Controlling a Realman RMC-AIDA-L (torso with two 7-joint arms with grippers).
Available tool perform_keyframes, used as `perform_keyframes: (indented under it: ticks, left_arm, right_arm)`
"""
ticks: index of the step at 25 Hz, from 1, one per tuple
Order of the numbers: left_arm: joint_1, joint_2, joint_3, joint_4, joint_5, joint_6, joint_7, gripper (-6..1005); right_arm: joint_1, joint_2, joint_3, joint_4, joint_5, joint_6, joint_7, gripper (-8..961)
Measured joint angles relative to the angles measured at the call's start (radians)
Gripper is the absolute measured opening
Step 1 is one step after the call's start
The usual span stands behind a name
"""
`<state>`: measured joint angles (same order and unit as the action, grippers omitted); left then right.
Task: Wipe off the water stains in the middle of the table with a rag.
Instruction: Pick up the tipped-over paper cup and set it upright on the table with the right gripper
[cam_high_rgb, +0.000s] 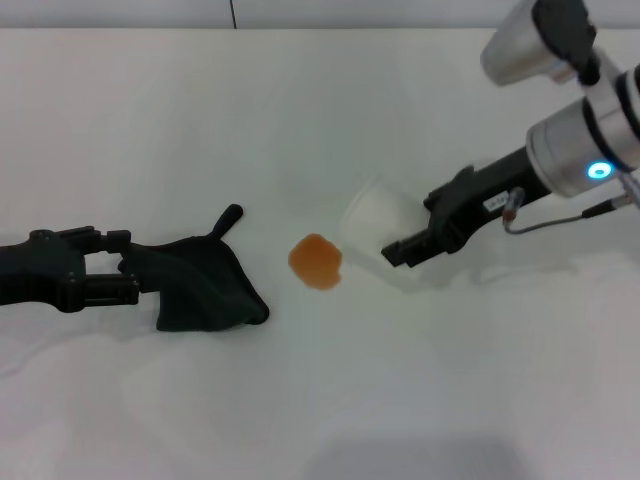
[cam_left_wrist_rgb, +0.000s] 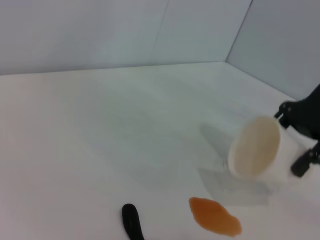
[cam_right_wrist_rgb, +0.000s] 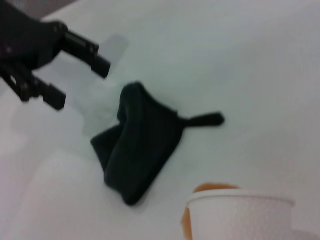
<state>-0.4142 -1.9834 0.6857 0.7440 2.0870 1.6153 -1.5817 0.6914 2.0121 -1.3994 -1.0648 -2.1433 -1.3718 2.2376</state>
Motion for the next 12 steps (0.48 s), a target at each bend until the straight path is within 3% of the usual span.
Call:
perform_keyframes:
  ticks: [6,12]
  left_arm:
    - [-0.001,0.000,0.000,0.000,-0.001,0.000,0.001,868]
    - [-0.003,-0.003,0.000,-0.002,-0.001,-0.001,0.006,868]
  right_arm:
    - [-0.037,0.000,0.081,-0.052,0.021,-0.006,-0.070,628]
    - [-0.169,0.000,0.117,-0.054,0.210,0.092,-0.313,629]
